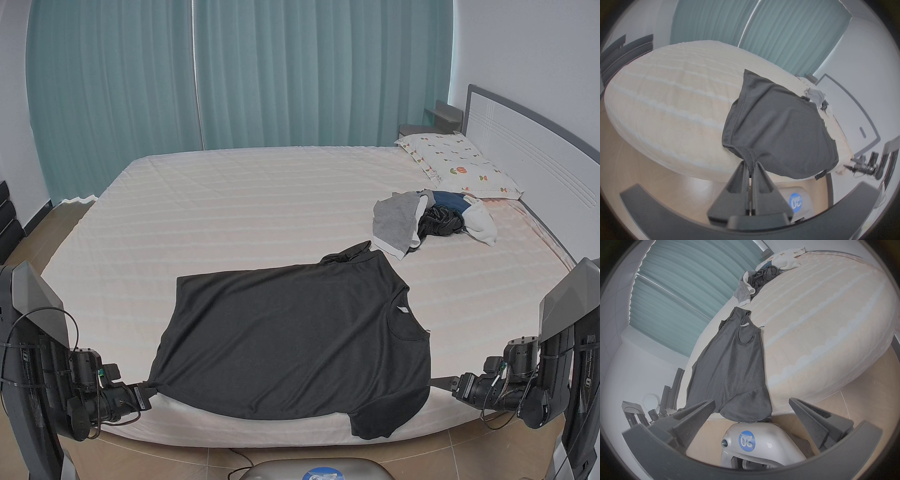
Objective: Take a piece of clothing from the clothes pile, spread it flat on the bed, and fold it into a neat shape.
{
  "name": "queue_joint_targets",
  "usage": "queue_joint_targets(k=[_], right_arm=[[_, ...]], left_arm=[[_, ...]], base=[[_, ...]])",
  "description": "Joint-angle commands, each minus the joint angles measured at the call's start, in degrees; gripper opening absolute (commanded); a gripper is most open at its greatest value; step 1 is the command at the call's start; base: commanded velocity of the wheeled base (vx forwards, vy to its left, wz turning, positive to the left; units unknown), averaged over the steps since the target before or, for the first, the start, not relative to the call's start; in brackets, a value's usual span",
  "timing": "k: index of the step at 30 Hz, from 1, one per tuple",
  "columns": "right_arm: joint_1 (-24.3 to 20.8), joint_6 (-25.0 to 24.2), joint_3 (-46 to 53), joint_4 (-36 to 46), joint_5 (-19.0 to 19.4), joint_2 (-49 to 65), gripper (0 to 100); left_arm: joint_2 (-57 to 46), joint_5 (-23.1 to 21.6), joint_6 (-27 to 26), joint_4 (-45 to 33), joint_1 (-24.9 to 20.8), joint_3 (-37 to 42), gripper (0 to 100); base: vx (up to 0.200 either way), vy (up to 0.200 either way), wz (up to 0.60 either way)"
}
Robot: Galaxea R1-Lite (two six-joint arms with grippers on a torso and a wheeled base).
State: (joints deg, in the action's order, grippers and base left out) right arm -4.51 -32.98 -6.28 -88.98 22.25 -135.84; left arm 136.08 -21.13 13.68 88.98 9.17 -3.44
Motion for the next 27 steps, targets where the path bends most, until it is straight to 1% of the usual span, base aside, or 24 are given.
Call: queue_joint_targets(k=[1,3,6,9,10,11,12,13,15,20,22,23,27], right_arm=[[-0.2,0.0,-0.6,-0.4,0.0,-0.9,100],[-0.8,-0.1,-1.5,-0.4,-0.2,-1.3,100],[-1.4,0.0,-3.0,-0.4,-0.7,-1.8,100],[-3.1,0.0,-7.1,1.4,-3.4,-2.1,100],[-3.3,0.0,-8.0,2.2,-3.9,-2.1,100],[-3.5,0.0,-10.2,4.6,-4.8,-1.8,100],[-3.5,0.0,-10.2,4.6,-4.8,-1.8,100],[-3.7,0.0,-13.6,9.0,-5.4,-1.5,100],[-4.5,0.0,-17.0,13.2,-5.5,-1.4,100],[-5.1,0.0,-21.1,16.5,-5.7,-1.7,100],[-5.2,0.1,-22.9,19.4,-6.7,-1.7,100],[-5.2,0.2,-24.0,20.8,-7.0,-1.7,0],[-5.1,0.5,-26.8,23.2,-7.5,-1.7,0]], left_arm=[[-1.8,-0.1,9.8,0.4,-2.3,-1.8,0],[-1.8,0.1,13.1,0.5,-2.4,-3.2,0],[-1.9,-0.1,14.6,0.5,-2.1,-3.0,0],[-1.7,0.0,19.0,0.5,-2.0,-3.0,0],[-1.8,0.0,19.6,0.5,-2.0,-3.0,0],[-2.1,-0.2,21.0,0.5,-1.9,-3.2,0],[-2.1,-0.2,21.0,0.5,-1.9,-3.2,0],[-2.2,-0.4,21.6,0.5,-1.7,-3.2,0],[-2.0,-1.2,21.7,0.5,-1.4,-3.2,0],[-2.2,-2.8,21.7,0.5,-0.5,-3.0,0],[-2.3,-2.9,21.8,0.5,-0.4,-3.0,0],[-2.4,-2.9,21.7,0.5,-0.4,-2.8,0],[-3.3,-3.0,21.7,0.5,-0.4,-2.3,0]], base=[[0.000,0.000,0.00],[0.000,0.000,0.00],[0.000,0.000,0.00],[0.000,0.000,0.00],[0.000,0.000,0.00],[0.000,0.000,0.00],[0.000,0.000,0.00],[0.000,0.000,0.00],[0.000,0.000,0.00],[0.000,0.000,0.00],[0.000,0.000,0.00],[0.000,0.000,0.00],[0.000,0.000,0.00]])
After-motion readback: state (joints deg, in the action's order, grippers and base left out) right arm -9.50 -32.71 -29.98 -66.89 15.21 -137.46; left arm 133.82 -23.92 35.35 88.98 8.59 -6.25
